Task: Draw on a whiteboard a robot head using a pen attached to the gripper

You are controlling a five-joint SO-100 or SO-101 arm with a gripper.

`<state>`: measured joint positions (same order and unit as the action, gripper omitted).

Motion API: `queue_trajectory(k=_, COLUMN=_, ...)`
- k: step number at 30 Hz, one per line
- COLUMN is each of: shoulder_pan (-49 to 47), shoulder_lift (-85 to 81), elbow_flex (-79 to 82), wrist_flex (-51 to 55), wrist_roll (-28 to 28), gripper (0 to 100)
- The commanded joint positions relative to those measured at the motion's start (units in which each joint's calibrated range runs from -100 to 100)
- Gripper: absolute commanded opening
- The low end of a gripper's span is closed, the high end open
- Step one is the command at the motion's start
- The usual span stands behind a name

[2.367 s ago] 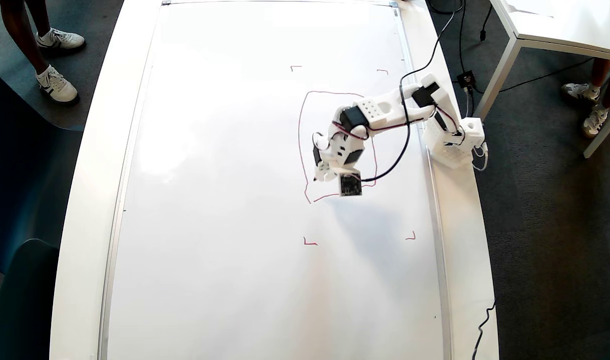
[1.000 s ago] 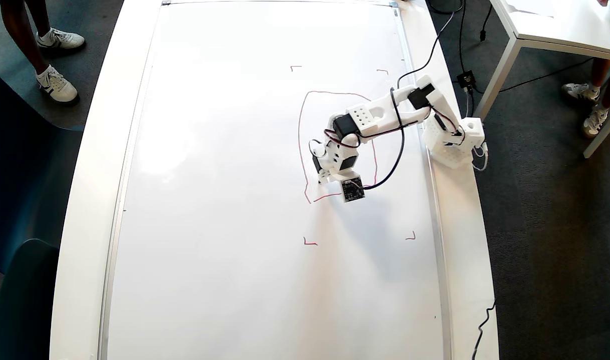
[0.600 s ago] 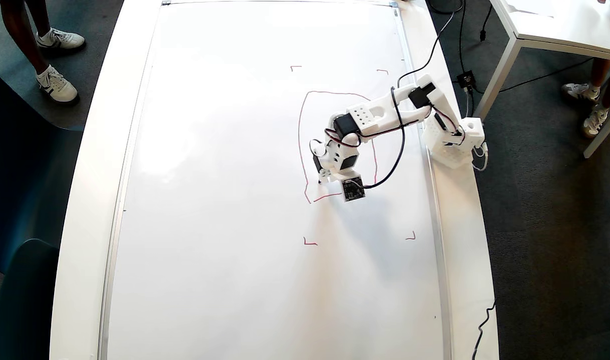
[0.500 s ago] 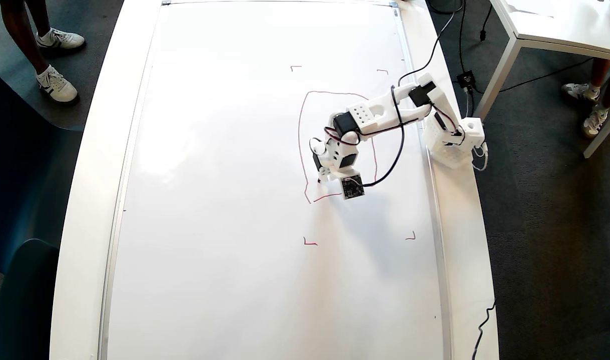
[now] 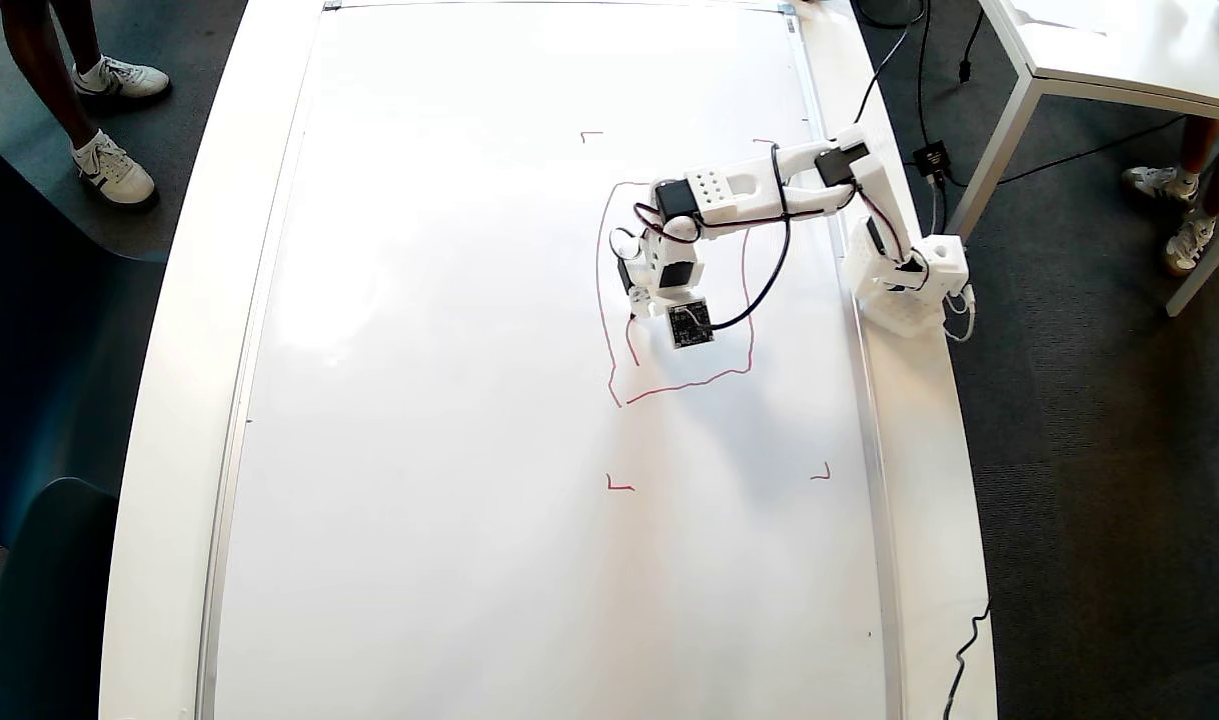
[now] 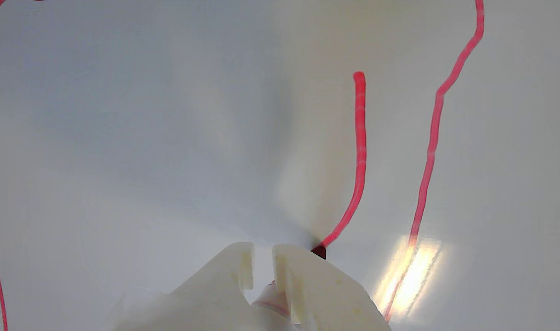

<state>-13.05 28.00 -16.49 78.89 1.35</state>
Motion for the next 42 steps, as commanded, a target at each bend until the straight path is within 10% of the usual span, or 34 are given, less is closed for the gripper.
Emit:
queue_trajectory(k=1, shoulder_pan=0.7, shoulder_lift=-1.9, elbow_flex=2.5, wrist_flex=0.6, wrist_roll=0.2, gripper=1)
queue_trajectory(k=42, shoulder_pan=-10.5, shoulder_lift=-1.0, elbow_flex=1.6, wrist_flex=5.3, wrist_roll=-0.3, gripper=1)
